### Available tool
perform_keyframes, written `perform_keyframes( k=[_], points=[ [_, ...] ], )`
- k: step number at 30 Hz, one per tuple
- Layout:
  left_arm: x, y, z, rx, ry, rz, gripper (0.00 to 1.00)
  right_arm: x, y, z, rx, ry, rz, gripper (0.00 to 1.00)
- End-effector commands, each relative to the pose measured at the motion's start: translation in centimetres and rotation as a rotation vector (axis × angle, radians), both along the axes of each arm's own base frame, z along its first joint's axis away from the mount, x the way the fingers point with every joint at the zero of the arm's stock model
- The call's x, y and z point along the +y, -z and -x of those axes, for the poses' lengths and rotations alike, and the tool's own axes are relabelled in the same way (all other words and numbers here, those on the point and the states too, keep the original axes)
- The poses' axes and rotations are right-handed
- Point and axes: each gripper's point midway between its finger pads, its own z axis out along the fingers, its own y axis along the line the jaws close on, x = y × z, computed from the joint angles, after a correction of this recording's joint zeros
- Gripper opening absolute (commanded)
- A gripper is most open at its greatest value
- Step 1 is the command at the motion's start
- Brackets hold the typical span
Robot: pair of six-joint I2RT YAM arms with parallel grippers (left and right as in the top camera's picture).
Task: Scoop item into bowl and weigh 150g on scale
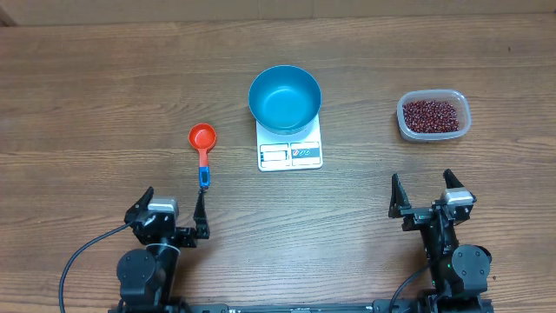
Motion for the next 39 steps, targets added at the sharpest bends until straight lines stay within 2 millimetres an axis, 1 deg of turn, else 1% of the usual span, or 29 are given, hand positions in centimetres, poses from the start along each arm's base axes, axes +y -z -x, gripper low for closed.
perform_keyframes(
  k=[1, 6, 11, 15, 18, 22, 28, 33, 39],
  points=[
    [-0.1, -3.1, 0.6, -0.059, 0.009, -0.017, 0.99, 0.2, 0.2, 0.0, -0.004, -0.007, 0.001, 1.00],
    [-0.1, -3.9, 1.1, -0.051, 0.011, -0.015, 1.00, 0.2, 0.2, 0.0, -0.004, -0.008, 0.001, 1.00],
    [-0.1, -5.0, 2.2, -0.010, 0.010, -0.016, 1.00, 0.2, 0.2, 0.0, -0.004, -0.008, 0.001, 1.00],
    [-0.1, -5.3, 2.5, 0.060, 0.011, -0.014, 1.00, 0.2, 0.2, 0.0, -0.004, -0.007, 0.001, 1.00],
    [-0.1, -5.3, 2.4, 0.128, 0.012, -0.014, 0.99, 0.2, 0.2, 0.0, -0.004, -0.008, 0.001, 1.00],
    [-0.1, -5.7, 1.7, 0.213, 0.020, -0.039, 1.00, 0.2, 0.2, 0.0, -0.004, -0.008, 0.001, 1.00],
    [0.0, -6.3, -0.2, 0.345, 0.026, -0.053, 1.00, 0.2, 0.2, 0.0, -0.004, -0.008, 0.001, 1.00],
    [0.0, -5.9, -2.1, 0.444, 0.029, -0.050, 0.99, 0.2, 0.2, 0.0, -0.004, -0.007, 0.001, 1.00],
    [0.1, -4.8, -4.3, 0.545, 0.032, -0.048, 1.00, 0.2, 0.2, 0.0, -0.004, -0.008, 0.001, 1.00]
  ],
)
